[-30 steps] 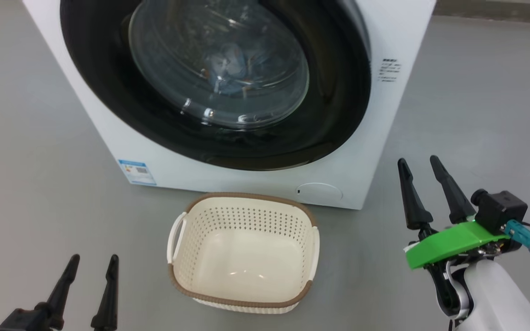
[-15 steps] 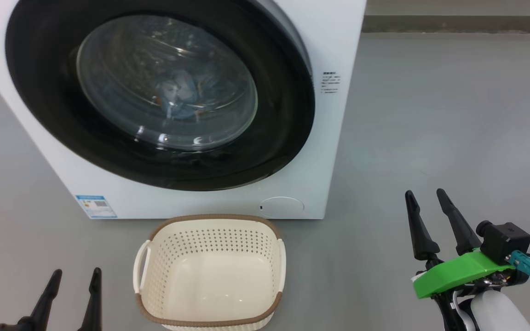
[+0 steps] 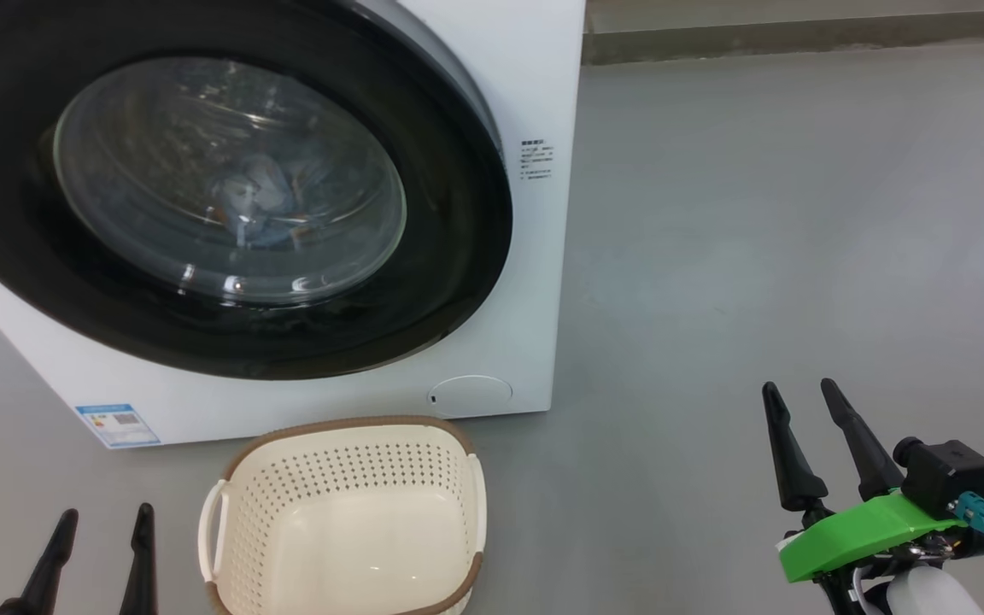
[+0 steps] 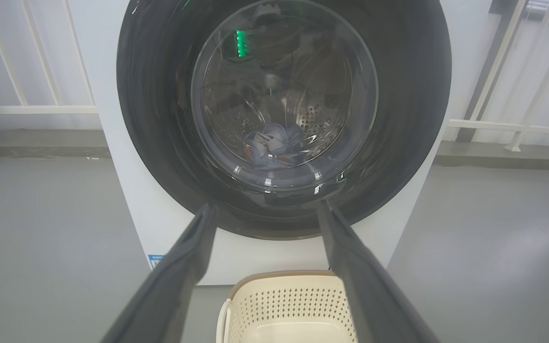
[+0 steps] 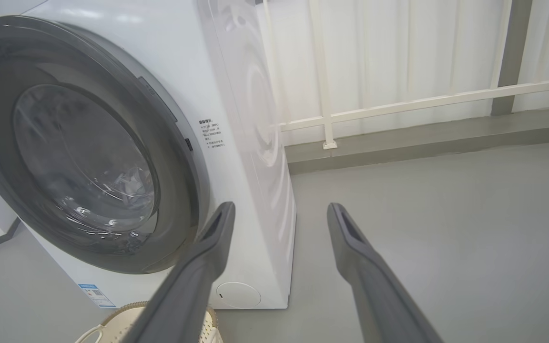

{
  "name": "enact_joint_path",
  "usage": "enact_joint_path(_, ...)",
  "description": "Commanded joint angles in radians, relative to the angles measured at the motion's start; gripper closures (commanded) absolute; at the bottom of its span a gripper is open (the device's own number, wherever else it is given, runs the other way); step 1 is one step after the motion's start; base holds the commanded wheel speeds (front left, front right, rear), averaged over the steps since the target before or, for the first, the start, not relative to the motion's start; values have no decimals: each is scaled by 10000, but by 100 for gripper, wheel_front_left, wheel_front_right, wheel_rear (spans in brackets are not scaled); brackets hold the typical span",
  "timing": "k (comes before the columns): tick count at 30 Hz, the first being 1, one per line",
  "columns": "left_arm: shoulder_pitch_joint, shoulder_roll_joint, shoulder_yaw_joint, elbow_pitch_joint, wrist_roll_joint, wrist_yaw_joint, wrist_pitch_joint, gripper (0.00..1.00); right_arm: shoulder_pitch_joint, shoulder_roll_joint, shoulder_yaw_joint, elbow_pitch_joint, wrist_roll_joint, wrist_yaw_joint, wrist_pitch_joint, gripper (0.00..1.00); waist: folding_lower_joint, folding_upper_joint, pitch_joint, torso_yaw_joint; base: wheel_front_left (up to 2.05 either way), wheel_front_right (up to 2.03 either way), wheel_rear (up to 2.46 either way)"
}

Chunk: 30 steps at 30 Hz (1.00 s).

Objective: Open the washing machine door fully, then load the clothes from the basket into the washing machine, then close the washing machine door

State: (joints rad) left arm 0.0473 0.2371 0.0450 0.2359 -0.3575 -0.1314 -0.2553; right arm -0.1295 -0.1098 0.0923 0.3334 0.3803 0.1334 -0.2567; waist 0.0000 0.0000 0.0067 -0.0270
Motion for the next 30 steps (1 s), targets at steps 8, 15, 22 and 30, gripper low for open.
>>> enact_joint_path(8,-145,295,541,-271,242,8,-65,0,198,-319,39,-312,9,-27,-51,0,0,0,-57,-393,0,0,0)
enact_joint_path(15,-113,327,603,-300,279,8,-65,0,412,-399,-62,-334,-21,-27,-51,0,0,0,-101,-491,0,0,0)
enact_joint_path(22,-146,405,676,-281,263,8,-65,0,452,-404,-119,-345,-56,-27,-51,0,0,0,-100,-526,0,0,0)
enact_joint_path(30,-144,383,763,-292,297,8,-65,0,467,-410,-168,-341,-103,-27,-51,0,0,0,-97,-509,0,0,0)
